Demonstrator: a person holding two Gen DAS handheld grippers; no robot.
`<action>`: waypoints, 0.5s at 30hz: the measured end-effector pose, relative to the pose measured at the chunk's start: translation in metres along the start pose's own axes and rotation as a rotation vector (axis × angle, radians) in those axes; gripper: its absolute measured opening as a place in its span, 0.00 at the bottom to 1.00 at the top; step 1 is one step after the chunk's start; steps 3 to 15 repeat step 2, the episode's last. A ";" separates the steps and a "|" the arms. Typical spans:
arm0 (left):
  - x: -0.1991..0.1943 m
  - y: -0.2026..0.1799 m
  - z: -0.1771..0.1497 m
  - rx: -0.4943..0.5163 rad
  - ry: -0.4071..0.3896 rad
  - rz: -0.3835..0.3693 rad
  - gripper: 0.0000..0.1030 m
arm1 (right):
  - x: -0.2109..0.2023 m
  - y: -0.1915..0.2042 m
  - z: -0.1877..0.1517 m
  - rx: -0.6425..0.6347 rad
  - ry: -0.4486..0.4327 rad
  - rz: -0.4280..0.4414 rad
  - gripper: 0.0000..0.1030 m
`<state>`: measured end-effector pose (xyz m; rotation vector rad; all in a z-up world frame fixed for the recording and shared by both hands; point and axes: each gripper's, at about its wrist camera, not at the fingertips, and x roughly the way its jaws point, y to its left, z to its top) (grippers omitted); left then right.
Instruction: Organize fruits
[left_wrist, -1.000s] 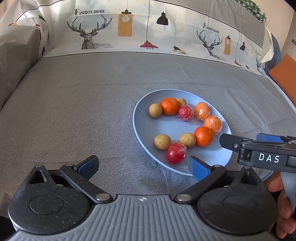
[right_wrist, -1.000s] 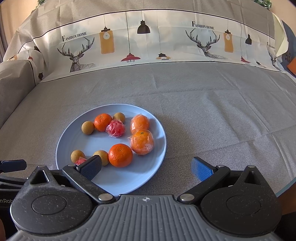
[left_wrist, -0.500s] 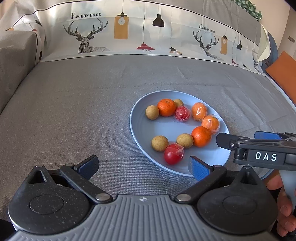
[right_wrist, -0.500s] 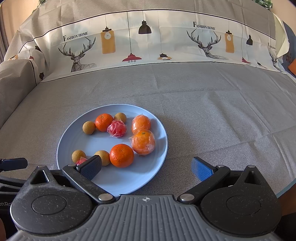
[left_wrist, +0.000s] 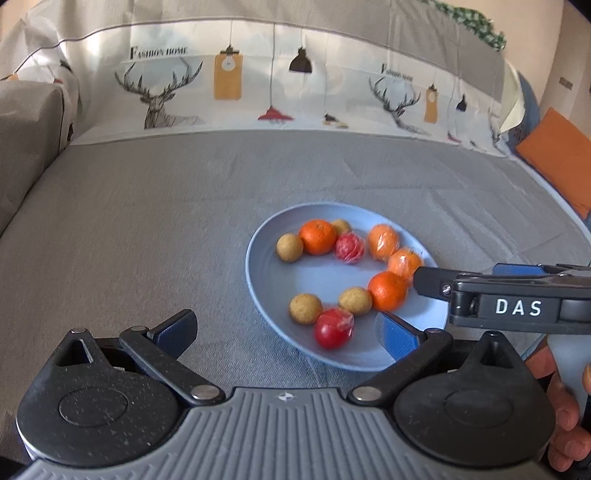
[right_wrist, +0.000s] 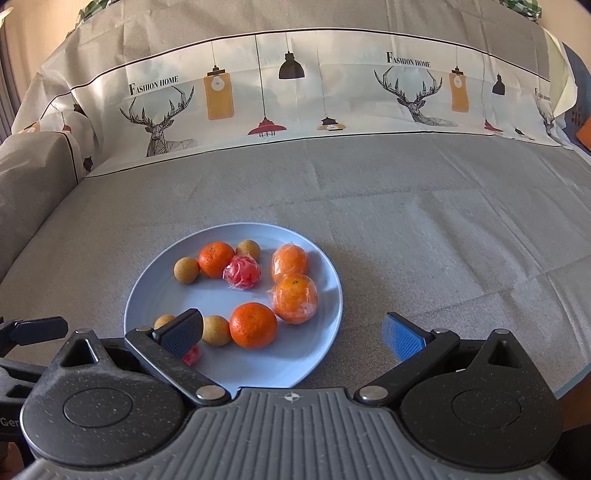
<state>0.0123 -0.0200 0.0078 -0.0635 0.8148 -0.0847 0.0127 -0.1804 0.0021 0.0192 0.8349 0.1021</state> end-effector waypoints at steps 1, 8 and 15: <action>0.000 -0.001 0.001 0.006 -0.006 -0.006 0.99 | 0.000 0.001 0.000 0.002 -0.001 0.002 0.99; 0.000 -0.001 0.001 0.009 -0.010 -0.011 0.99 | 0.000 0.001 0.001 0.005 -0.003 0.004 0.99; 0.000 -0.001 0.001 0.009 -0.010 -0.011 0.99 | 0.000 0.001 0.001 0.005 -0.003 0.004 0.99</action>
